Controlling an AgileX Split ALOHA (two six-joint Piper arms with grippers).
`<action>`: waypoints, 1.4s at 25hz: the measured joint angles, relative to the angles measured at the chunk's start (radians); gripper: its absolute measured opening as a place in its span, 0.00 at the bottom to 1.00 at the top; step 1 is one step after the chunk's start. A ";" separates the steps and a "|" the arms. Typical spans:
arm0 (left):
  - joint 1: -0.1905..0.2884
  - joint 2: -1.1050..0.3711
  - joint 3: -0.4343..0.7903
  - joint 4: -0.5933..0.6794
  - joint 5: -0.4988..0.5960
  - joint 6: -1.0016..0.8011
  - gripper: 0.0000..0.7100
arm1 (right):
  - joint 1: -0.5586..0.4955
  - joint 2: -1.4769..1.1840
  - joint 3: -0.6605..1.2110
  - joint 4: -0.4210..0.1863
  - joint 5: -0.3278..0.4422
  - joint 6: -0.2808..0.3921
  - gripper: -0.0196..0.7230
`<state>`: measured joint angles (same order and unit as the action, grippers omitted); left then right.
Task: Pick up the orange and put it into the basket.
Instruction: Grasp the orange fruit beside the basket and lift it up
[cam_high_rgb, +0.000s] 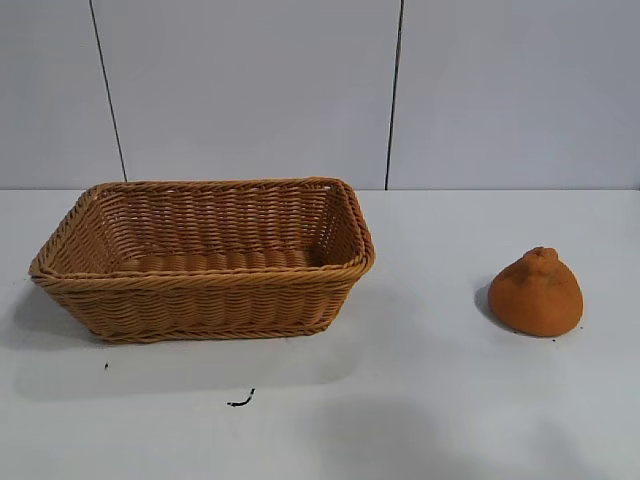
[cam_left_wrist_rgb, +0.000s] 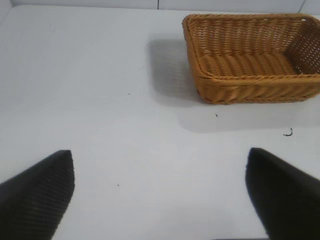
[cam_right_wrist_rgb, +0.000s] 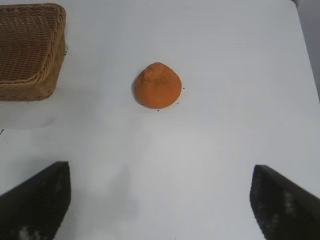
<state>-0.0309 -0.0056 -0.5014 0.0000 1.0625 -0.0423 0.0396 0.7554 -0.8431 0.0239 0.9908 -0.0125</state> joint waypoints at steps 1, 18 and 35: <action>0.000 0.000 0.000 0.000 0.001 0.000 0.94 | 0.000 0.061 -0.036 0.006 0.003 0.002 0.93; 0.000 0.000 0.000 0.000 0.001 0.000 0.94 | 0.000 1.002 -0.575 0.107 0.072 0.002 0.93; 0.000 0.000 0.000 0.000 0.001 0.000 0.94 | 0.000 1.382 -0.601 0.060 -0.009 0.047 0.93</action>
<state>-0.0309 -0.0056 -0.5014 0.0000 1.0633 -0.0423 0.0396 2.1378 -1.4445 0.0844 0.9815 0.0348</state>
